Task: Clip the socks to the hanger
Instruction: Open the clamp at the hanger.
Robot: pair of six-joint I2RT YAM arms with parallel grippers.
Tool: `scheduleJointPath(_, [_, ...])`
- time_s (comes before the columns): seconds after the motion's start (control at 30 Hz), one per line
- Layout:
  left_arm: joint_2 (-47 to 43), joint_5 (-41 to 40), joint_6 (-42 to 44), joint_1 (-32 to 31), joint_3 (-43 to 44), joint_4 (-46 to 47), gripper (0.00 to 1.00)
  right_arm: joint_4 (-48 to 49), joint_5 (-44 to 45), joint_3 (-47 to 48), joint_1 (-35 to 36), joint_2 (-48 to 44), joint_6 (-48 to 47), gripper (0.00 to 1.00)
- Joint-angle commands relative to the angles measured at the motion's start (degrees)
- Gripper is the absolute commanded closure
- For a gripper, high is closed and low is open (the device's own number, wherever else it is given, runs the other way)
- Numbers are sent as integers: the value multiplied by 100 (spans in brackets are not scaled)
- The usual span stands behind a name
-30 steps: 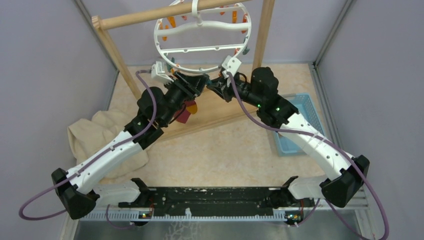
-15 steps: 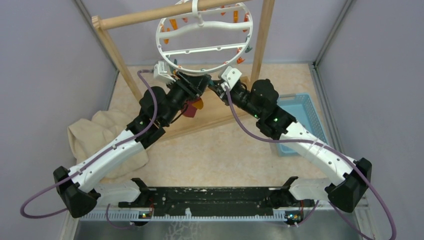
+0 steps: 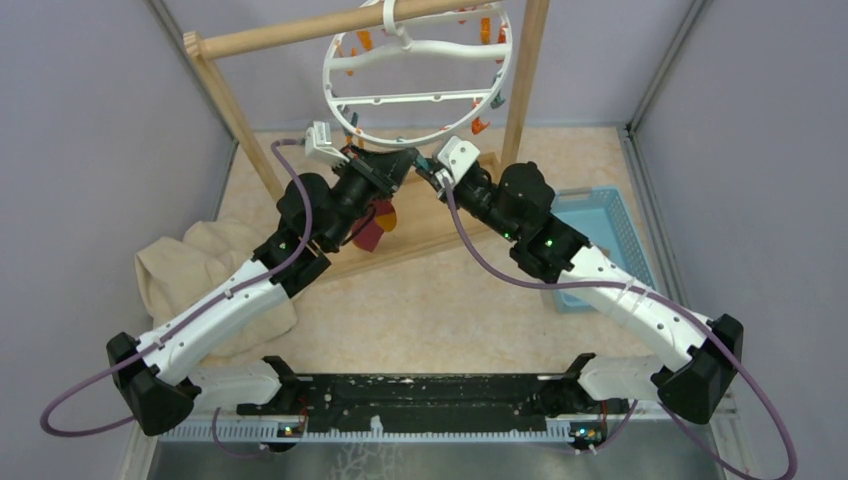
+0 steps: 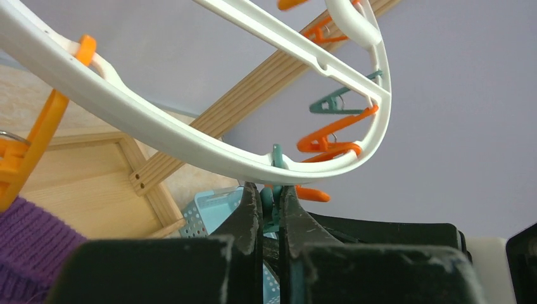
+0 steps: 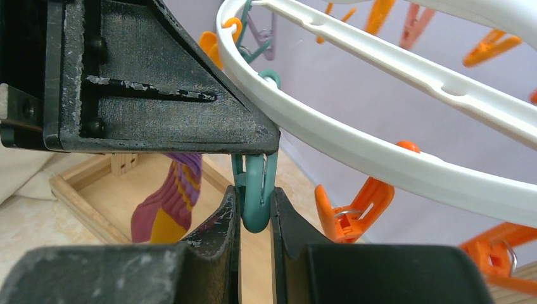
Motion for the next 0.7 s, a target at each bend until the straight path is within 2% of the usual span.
scheduleJointPath(0.0, [-52, 99, -126, -17, 134, 183, 100, 190, 5, 59, 157, -109, -104, 100])
scheduleJointPath(0.03, [-64, 103, -118, -18, 124, 198, 100, 181, 25, 68, 154, -108, -81, 100])
scheduleJointPath(0.17, [-99, 106, -108, -19, 85, 195, 100, 179, 110, 40, 152, -143, -14, 66])
scheduleJointPath(0.27, [-111, 110, -108, -17, 70, 195, 100, 202, 233, -40, 144, -245, 110, 51])
scheduleJointPath(0.37, [-119, 118, -92, -18, 70, 193, 100, 128, 511, -149, 129, -463, 355, 46])
scheduleJointPath(0.57, [-167, 154, -97, -17, 28, 201, 100, 1, -140, -737, -574, -1329, 1281, 45])
scheduleJointPath(0.67, [-167, 210, -114, -17, 9, 229, 100, -311, 183, -887, -757, -1699, 1399, 45])
